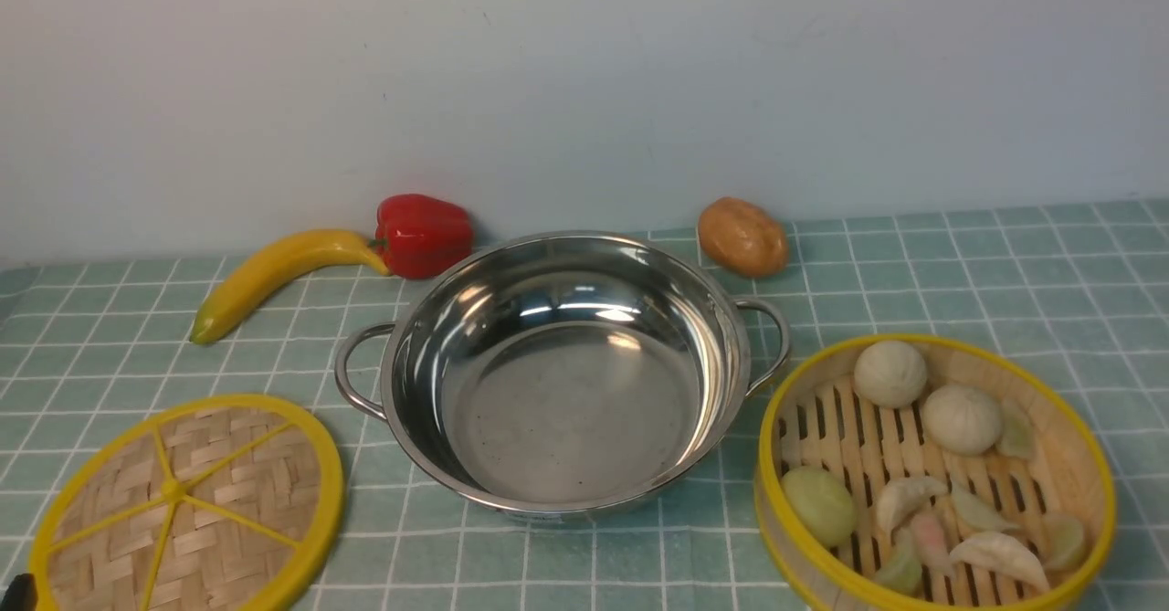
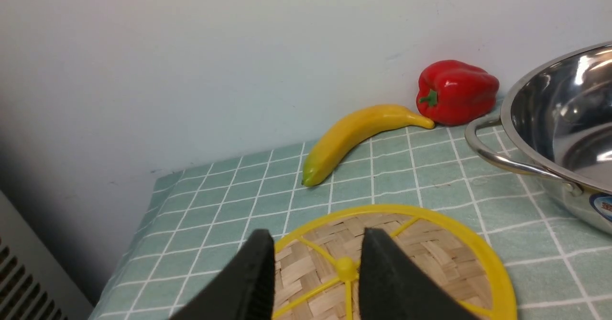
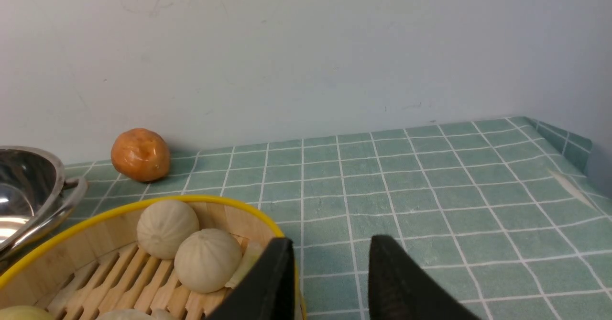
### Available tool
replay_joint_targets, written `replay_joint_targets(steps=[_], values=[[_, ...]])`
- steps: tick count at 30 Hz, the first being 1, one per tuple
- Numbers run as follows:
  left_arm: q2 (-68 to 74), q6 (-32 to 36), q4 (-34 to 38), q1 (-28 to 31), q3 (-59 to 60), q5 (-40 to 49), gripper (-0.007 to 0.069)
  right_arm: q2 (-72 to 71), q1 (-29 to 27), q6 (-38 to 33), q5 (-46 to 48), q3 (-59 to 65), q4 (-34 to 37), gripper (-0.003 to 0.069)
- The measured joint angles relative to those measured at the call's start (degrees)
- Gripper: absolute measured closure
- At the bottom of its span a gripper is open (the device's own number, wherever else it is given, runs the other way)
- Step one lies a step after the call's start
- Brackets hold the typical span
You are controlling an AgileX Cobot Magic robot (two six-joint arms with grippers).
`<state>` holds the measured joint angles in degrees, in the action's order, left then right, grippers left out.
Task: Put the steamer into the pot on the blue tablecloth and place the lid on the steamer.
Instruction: 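Reach for and grasp the rim of the bamboo steamer holding the buns with the right gripper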
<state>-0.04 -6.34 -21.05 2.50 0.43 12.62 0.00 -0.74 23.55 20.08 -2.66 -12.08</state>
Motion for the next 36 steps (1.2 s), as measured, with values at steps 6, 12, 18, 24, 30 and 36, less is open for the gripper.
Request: replay_joint_targets(steps=[6,12,18,24,30,36], values=[[0.0,-8.99,16.07,0.0,0.0,-8.6,0.0382,0.0,0.0,4.05,-1.89,0.0,9.05,0.0419],[0.0,-18.0,30.44,0.0,0.0,-14.48,0.0382,0.0,0.0,9.03,-2.59,0.0,21.5,0.0419],[0.0,-19.58,35.98,0.0,0.0,-16.59,0.0382,0.0,0.0,10.51,-6.65,0.04,27.93,0.0419],[0.0,-20.11,36.22,0.0,0.0,-26.4,0.0382,0.0,0.0,10.65,-13.89,0.04,30.18,0.0419],[0.0,-20.01,34.91,0.0,-1.74,-45.89,0.0382,-0.02,0.0,11.11,-28.01,-0.16,35.51,0.0419],[-0.16,-12.08,34.71,0.0,-13.15,-45.88,0.0382,0.24,0.0,11.03,-52.27,-5.98,35.36,0.0419]])
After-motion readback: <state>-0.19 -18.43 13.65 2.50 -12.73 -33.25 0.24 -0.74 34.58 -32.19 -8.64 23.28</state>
